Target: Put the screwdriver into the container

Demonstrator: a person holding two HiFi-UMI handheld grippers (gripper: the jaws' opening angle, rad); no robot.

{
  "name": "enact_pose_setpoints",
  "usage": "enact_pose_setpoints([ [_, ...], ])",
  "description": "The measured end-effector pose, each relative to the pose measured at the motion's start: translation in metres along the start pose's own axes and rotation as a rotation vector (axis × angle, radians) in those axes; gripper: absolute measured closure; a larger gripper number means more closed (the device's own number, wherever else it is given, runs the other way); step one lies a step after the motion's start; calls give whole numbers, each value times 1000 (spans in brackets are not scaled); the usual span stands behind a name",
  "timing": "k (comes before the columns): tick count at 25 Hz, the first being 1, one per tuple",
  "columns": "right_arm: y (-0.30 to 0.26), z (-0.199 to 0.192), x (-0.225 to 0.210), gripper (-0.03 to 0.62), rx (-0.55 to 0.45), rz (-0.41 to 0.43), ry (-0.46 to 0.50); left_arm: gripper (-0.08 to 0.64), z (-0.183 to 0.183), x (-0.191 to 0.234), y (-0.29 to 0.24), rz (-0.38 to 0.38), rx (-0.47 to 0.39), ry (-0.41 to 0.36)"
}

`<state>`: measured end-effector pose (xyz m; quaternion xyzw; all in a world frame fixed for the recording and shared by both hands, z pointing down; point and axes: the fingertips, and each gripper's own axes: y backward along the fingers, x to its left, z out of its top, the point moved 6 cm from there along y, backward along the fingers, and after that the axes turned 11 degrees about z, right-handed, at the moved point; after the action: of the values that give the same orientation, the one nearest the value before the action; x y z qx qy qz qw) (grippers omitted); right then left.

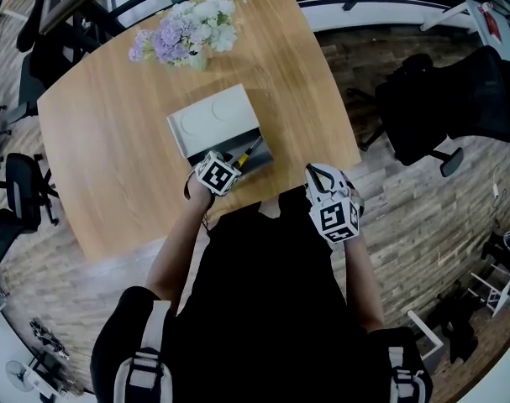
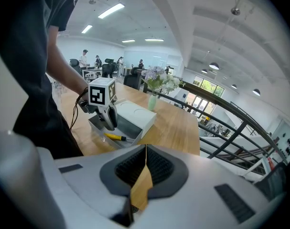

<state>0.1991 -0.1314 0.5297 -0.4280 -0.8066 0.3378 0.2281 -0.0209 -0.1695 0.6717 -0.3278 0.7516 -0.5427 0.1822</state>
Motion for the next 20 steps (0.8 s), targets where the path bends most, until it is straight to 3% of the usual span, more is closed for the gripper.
enact_pose_setpoints([
  [10, -10, 10, 12, 568, -21, 16, 20, 535, 8, 0, 32, 81, -179, -78],
  [16, -18, 21, 22, 568, -26, 29, 41, 537, 9, -2, 52, 10, -285, 7],
  [20, -21, 31, 28, 568, -62, -2, 43, 537, 12, -7, 72, -19, -370, 24],
])
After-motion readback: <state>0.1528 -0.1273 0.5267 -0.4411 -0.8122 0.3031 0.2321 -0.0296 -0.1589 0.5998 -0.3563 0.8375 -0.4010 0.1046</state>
